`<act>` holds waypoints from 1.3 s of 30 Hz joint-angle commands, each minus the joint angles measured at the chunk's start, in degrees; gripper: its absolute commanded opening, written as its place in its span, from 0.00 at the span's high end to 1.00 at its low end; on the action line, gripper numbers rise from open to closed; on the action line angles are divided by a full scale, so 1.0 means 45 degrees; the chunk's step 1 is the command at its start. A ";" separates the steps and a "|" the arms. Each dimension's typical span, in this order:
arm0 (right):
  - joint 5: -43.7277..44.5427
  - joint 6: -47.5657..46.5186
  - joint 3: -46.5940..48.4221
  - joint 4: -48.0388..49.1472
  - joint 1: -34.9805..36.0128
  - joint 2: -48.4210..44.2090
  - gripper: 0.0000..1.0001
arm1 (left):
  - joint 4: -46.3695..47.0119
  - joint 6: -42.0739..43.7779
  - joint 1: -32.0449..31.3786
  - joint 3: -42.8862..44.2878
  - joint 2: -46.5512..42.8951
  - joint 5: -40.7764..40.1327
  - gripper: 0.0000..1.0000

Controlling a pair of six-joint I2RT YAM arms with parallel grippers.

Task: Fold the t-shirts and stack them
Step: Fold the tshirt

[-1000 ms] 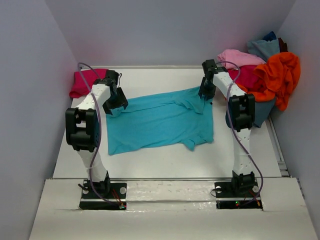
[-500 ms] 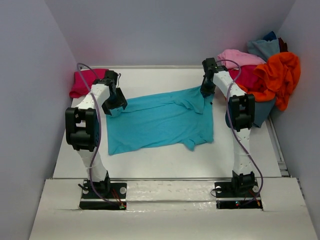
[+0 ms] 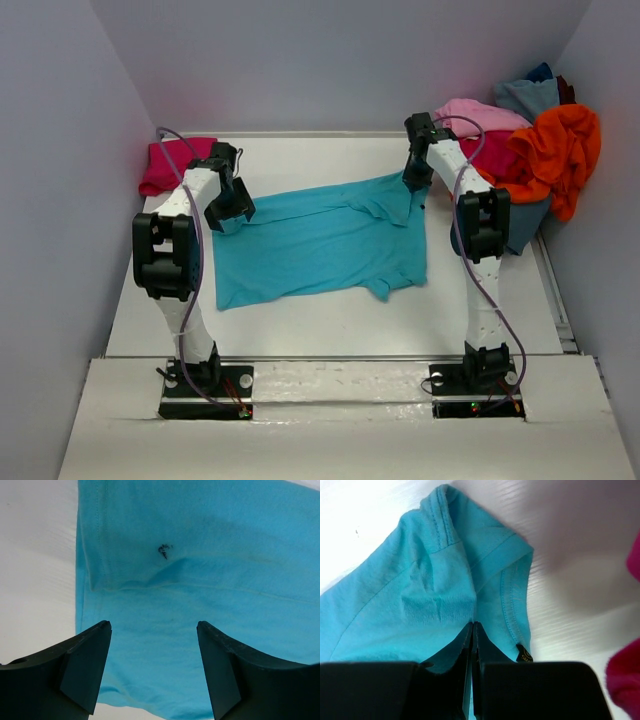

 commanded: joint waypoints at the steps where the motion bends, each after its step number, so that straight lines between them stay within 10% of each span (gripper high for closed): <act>1: 0.0969 0.0260 0.0640 -0.0576 -0.0141 0.0066 0.93 | -0.0232 0.0176 0.0074 0.0376 -0.0163 -0.0135 0.19; 18: 0.1069 0.0182 0.1147 -0.1299 -0.0512 0.0496 0.90 | -0.0212 0.0235 0.0191 0.0162 -0.0280 -0.0252 0.19; 26: 0.0306 0.0222 0.0445 -0.1182 -0.0512 -0.0226 0.53 | 0.0100 0.0176 0.0191 -0.0151 0.0052 -0.0720 0.19; 39: -0.2836 0.0046 -0.1312 -0.0304 -0.0512 -0.2589 0.57 | 0.0588 -0.0156 0.0191 -0.0308 0.0911 -0.0897 0.20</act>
